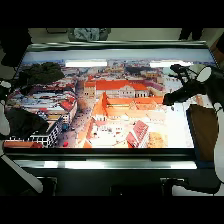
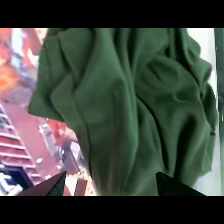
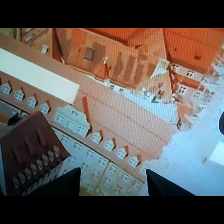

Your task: Fold the shirts.

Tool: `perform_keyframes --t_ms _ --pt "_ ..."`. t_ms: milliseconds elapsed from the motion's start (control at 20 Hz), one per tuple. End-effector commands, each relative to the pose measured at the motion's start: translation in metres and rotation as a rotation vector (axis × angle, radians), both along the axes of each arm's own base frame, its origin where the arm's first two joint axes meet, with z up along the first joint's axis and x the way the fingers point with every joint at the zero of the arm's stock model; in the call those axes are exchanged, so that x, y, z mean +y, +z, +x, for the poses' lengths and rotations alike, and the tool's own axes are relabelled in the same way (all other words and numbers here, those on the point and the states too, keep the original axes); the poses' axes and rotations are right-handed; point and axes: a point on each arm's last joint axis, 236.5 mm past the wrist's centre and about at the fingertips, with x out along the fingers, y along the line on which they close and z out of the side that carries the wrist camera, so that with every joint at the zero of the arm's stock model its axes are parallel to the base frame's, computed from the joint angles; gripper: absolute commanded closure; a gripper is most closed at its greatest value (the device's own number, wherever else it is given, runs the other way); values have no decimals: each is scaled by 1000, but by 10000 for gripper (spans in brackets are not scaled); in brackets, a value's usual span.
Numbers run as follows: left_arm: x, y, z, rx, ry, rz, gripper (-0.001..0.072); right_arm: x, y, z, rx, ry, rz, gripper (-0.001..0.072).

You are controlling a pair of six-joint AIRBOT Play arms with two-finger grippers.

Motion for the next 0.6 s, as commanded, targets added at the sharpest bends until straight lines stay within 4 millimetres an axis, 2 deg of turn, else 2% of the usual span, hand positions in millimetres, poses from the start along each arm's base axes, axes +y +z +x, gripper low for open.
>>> perform_keyframes --t_ms 0,350,400,450,500,550 --pt "8 -10 10 -56 68 -44 18 1 -1 -5 22 1 5 217" --pt "7 -23 35 -179 208 -152 41 13 1 -5 30 -23 62 217" --pt "8 -23 37 -196 231 -162 156 15 2 -6 34 -26 74 217" --pt "8 -24 39 -206 243 -164 358 17 2 -7 39 -26 83 217" --pt "10 -24 39 -212 252 -158 623 18 2 -9 49 -27 88 217" --pt "11 -24 39 -213 255 -156 685 19 2 -12 61 -26 92 218"
